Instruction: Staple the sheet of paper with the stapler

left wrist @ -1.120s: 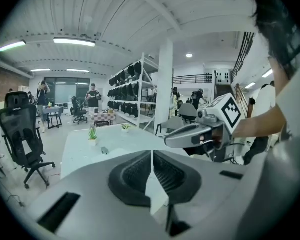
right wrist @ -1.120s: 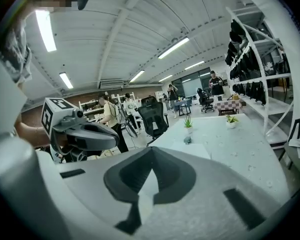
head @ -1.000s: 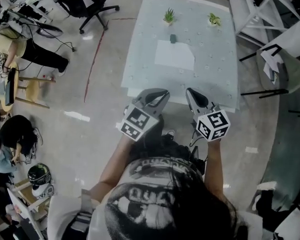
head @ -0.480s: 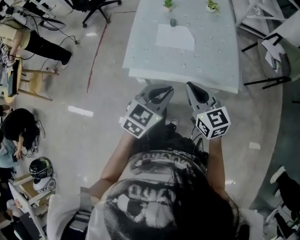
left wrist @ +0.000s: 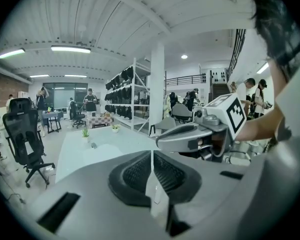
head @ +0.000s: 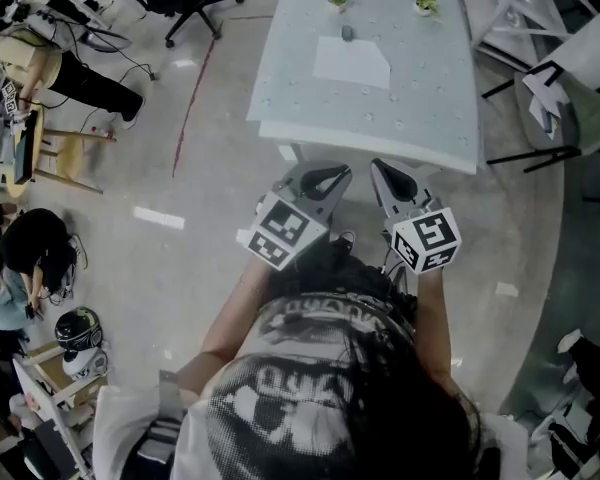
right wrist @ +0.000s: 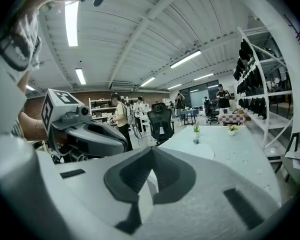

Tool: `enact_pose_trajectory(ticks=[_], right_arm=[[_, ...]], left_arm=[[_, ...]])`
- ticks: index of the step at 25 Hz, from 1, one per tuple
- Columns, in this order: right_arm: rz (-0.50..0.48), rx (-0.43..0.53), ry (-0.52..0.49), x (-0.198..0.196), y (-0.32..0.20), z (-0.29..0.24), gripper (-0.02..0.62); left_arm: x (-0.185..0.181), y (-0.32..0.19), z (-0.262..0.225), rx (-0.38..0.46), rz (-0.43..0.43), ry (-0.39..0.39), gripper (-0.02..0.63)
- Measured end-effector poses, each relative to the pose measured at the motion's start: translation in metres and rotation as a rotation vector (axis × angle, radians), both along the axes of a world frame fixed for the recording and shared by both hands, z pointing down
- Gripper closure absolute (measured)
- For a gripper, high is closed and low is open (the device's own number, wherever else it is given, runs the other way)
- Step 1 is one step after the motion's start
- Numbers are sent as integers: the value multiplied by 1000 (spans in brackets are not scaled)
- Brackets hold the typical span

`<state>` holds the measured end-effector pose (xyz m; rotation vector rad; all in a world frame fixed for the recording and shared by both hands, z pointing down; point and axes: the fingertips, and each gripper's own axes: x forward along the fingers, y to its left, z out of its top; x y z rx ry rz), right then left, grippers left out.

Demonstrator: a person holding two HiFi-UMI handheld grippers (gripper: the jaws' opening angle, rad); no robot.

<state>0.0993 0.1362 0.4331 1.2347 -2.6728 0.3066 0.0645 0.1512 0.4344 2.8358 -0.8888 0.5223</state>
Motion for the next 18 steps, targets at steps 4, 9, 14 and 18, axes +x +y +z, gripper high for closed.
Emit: enact_pose_trajectory(ticks=[4,9,14,18], right_arm=[[1,0,5,-1,2,0,601],[3,-1,9,1,6,-1,601],[3,-3,9,5,6,1,601],[1,-5,7,10,7,2,601]], left_arm=[[-1,3,-1,5,1,4,592],[1,8,-2,8,6,7,592],[5,8,-3,12,9,5,592],[9,8,-2,15,8,3,592]])
